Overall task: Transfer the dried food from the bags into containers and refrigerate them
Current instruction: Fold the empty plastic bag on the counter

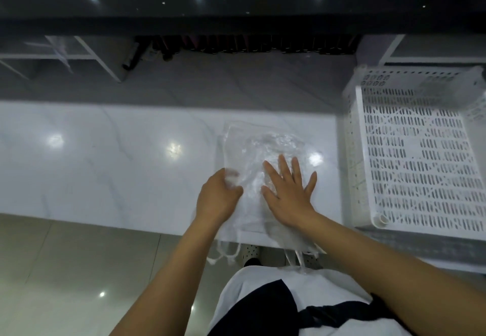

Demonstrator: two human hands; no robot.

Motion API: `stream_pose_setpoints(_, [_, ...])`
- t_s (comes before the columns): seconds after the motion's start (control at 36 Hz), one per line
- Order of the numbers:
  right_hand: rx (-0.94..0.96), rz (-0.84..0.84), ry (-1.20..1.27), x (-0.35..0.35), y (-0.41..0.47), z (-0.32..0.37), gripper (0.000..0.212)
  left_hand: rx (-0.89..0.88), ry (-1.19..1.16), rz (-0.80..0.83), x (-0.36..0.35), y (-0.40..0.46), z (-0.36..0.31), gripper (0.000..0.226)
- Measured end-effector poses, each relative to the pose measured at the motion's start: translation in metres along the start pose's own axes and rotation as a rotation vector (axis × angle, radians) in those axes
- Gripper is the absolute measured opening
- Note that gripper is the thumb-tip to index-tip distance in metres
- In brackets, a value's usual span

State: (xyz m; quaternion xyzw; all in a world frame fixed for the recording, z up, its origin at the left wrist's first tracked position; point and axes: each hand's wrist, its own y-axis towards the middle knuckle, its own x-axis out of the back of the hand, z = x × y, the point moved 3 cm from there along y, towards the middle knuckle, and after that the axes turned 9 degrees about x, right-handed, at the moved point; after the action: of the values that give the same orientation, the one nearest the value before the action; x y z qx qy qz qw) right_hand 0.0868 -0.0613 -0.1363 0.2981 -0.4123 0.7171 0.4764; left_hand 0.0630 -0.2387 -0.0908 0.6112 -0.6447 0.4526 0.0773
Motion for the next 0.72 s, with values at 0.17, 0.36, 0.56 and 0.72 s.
stream_pose_setpoints(0.17, [0.208,0.023,-0.267,0.015,0.007,0.008,0.066,0.051,-0.094,-0.086,0.047,0.021,0.013,0.035])
stream_pose_setpoints(0.36, [0.247,0.108,-0.349,0.004,0.009,0.002,0.066,-0.073,-0.028,0.011,0.048,0.007,-0.001,0.064])
stream_pose_setpoints(0.56, [0.275,0.091,-0.321,-0.004,0.011,-0.005,0.07,-0.209,0.2,0.168,0.001,-0.015,-0.027,0.085])
stream_pose_setpoints(0.72, [0.232,-0.184,0.393,0.017,0.001,-0.015,0.056,-0.163,0.392,0.16,-0.028,-0.014,-0.019,0.084])
